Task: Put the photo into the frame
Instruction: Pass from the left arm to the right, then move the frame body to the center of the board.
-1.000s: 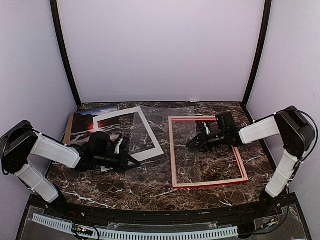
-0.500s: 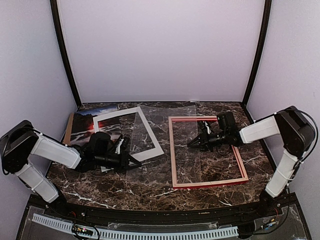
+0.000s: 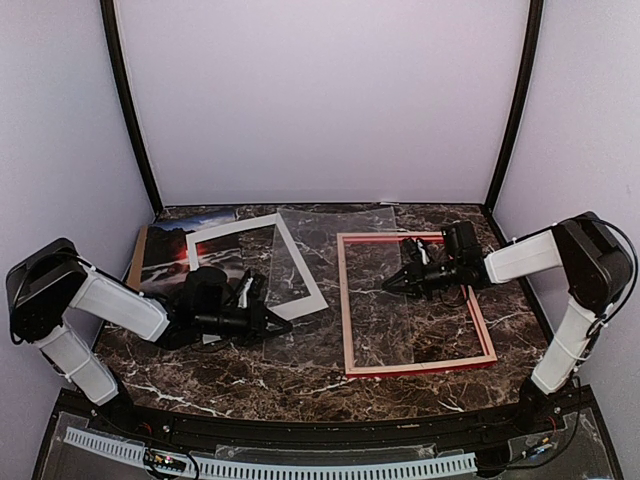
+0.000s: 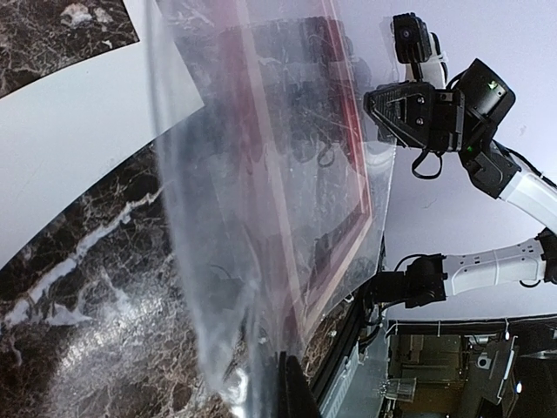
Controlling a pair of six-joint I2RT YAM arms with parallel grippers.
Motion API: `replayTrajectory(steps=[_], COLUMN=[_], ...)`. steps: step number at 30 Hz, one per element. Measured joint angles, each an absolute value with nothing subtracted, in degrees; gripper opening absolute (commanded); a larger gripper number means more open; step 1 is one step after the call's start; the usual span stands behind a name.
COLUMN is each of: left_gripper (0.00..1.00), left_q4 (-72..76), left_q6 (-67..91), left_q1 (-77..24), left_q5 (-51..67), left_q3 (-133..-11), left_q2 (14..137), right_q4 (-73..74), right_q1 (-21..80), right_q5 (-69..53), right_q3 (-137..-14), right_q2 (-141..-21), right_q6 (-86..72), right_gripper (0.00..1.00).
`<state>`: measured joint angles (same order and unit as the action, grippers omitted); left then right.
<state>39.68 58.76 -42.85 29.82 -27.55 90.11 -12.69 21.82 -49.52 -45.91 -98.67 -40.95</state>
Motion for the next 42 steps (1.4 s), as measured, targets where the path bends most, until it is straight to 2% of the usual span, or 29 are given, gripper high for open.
replayTrajectory(steps=[2, 4, 7, 11, 16, 20, 27, 42], left_gripper=[0.00, 0.07, 0.28, 0.49, 0.68, 0.73, 0.74, 0.74], left_q4=[40.4, 40.8, 40.9, 39.5, 35.8, 32.4, 19.7, 0.0], left_q6=[59.4, 59.6, 59.4, 57.2, 52.6, 48.6, 40.6, 31.3], left_q1=[-43.1, -43.2, -43.3, -43.6, -43.8, -43.9, -44.0, -48.7], left_q5=[29.5, 29.4, 29.6, 30.6, 31.3, 31.4, 26.4, 11.7], left_q3=[-27.5, -27.6, -27.7, -28.5, -31.4, -34.2, -45.1, -76.6], left_q2=[90.1, 90.1, 90.1, 90.1, 90.1, 90.1, 92.4, 117.3], right_q4=[-12.9, -12.9, -12.5, -10.6, -5.2, 0.2, 0.4, 3.7], right_q1=[21.6, 21.3, 20.8, 18.4, 14.5, 11.1, 4.5, -10.1], right_q5=[-49.7, -50.0, -50.6, -51.7, -53.8, -55.7, -56.5, -55.9], right_q3=[-46.0, -46.3, -46.9, -47.7, -48.5, -48.9, -48.3, -51.5], right_q2=[-98.7, -98.7, -98.5, -95.7, -89.2, -82.9, -71.7, -63.5], right_q6=[-41.0, -41.0, -40.9, -39.9, -37.4, -35.6, -39.6, -44.8], right_gripper=[0.00, 0.00, 0.00, 0.00, 0.00, 0.00, 0.00, 0.00])
